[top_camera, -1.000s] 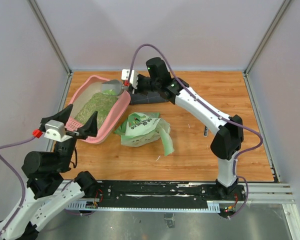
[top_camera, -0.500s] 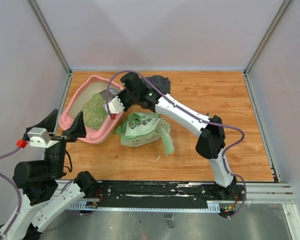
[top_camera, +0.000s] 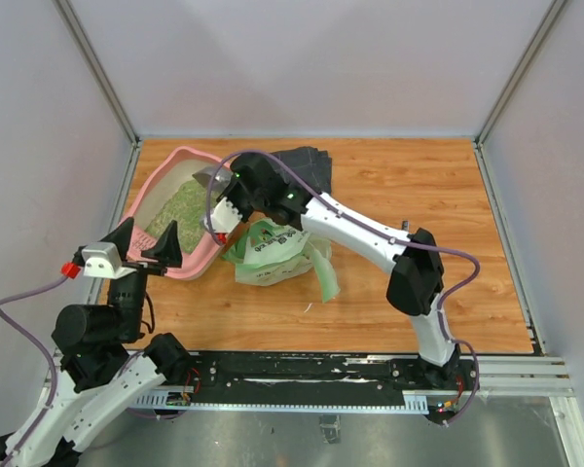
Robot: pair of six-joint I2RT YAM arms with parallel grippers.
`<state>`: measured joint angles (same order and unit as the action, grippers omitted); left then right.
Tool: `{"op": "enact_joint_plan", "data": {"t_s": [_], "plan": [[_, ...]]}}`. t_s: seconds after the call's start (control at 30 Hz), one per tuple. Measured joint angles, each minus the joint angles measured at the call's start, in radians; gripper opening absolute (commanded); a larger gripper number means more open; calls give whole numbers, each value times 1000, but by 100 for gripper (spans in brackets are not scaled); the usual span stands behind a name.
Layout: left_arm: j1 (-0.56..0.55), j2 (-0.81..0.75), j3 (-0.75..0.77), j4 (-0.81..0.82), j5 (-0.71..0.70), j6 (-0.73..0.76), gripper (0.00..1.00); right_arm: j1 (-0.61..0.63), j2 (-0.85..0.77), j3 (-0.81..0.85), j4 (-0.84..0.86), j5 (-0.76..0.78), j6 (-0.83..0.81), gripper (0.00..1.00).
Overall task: Fill the litter box with clean litter
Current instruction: Pour the cat litter into the litter box, then adjust the spatula.
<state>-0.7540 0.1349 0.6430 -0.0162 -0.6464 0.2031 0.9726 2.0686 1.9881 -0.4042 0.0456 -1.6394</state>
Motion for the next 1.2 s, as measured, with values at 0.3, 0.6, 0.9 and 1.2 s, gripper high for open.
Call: {"op": "enact_joint_plan", "data": {"t_s": [0.3, 0.6, 0.9, 1.2], "plan": [[0, 107, -21, -11, 50, -195, 81, -124, -315, -230, 72, -127, 438, 1], [0, 369, 18, -26, 183, -330, 84, -194, -788, -706, 177, -191, 840, 1], [11, 632, 174, -19, 294, -378, 86, -194, -1212, -1015, 204, -172, 1122, 1], [127, 799, 254, 14, 549, -567, 85, -194, -1471, -1202, 296, -154, 1262, 1]]}}
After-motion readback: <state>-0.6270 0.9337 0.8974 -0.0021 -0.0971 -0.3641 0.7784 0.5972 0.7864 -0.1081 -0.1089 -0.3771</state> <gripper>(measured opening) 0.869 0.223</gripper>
